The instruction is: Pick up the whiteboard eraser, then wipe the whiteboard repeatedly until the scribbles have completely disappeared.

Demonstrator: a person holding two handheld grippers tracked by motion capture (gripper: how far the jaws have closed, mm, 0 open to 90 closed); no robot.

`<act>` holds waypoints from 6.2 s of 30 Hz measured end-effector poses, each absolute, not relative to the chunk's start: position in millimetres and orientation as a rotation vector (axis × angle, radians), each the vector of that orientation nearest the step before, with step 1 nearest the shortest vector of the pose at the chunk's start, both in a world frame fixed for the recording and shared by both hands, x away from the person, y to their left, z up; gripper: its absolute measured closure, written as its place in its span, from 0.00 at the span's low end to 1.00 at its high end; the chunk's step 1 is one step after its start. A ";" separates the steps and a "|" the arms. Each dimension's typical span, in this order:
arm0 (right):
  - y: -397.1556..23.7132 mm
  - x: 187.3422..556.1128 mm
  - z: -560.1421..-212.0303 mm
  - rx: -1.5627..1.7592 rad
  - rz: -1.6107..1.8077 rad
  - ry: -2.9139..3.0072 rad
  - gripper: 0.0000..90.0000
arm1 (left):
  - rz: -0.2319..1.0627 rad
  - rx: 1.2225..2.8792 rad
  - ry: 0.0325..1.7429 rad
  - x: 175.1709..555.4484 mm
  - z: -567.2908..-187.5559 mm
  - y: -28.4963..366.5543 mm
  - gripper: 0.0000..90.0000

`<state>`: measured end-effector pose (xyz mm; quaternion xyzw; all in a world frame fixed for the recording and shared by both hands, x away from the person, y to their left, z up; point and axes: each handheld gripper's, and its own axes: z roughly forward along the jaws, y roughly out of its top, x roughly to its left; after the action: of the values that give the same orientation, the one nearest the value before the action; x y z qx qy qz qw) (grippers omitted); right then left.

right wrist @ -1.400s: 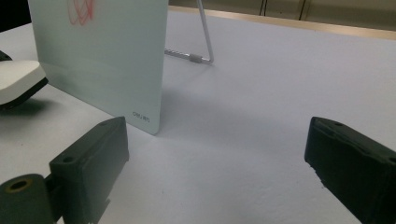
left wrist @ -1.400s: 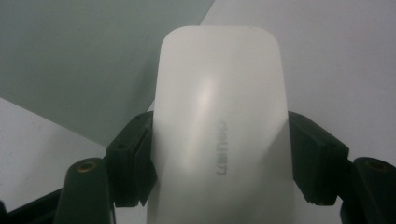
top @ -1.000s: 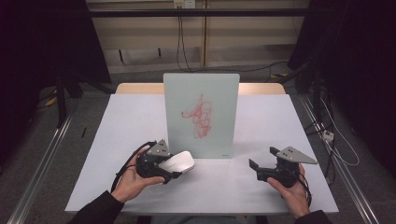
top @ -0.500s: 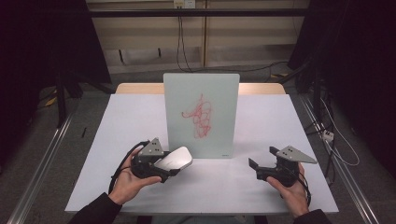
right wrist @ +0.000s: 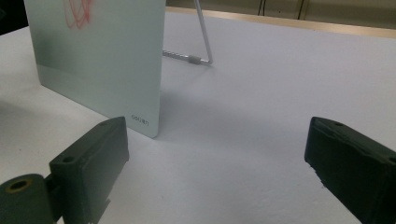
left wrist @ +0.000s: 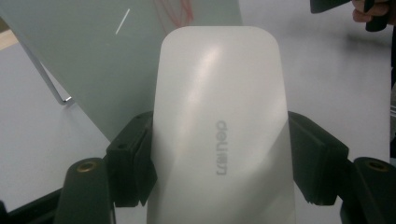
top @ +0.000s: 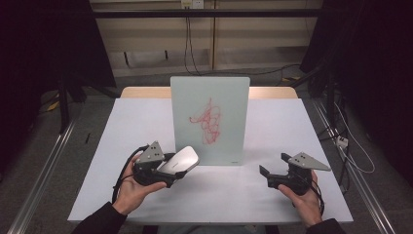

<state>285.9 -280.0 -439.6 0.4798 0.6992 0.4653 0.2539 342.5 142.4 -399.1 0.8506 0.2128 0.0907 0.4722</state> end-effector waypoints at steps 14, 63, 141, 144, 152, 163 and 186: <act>-280.6 284.6 -439.3 1.292 1.268 1.902 0.07 | 0.306 2.002 0.535 335.1 -389.7 144.8 0.35; -281.1 283.8 -439.1 1.296 1.283 1.903 0.07 | 0.733 1.974 0.374 364.1 -345.5 107.3 0.35; -280.8 284.5 -439.4 1.291 1.292 1.911 0.07 | 0.902 1.971 0.276 404.2 -315.4 54.2 0.35; -280.8 284.4 -439.3 1.290 1.292 1.912 0.07 | 0.912 1.982 0.256 402.2 -319.5 51.4 0.35; -280.6 284.3 -439.4 1.291 1.294 1.913 0.07 | 0.880 2.044 0.198 389.9 -345.8 41.0 0.35; -280.6 284.5 -439.4 1.294 1.292 1.913 0.07 | 0.804 2.120 0.153 381.6 -365.8 36.8 0.35; -280.5 284.7 -439.4 1.291 1.295 1.912 0.07 | 0.913 1.992 0.250 402.9 -316.9 45.9 0.35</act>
<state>284.7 -280.5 -439.4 0.4732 0.7006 0.4745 0.2453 402.9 45.9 -316.9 0.8061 0.1010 0.3694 0.4512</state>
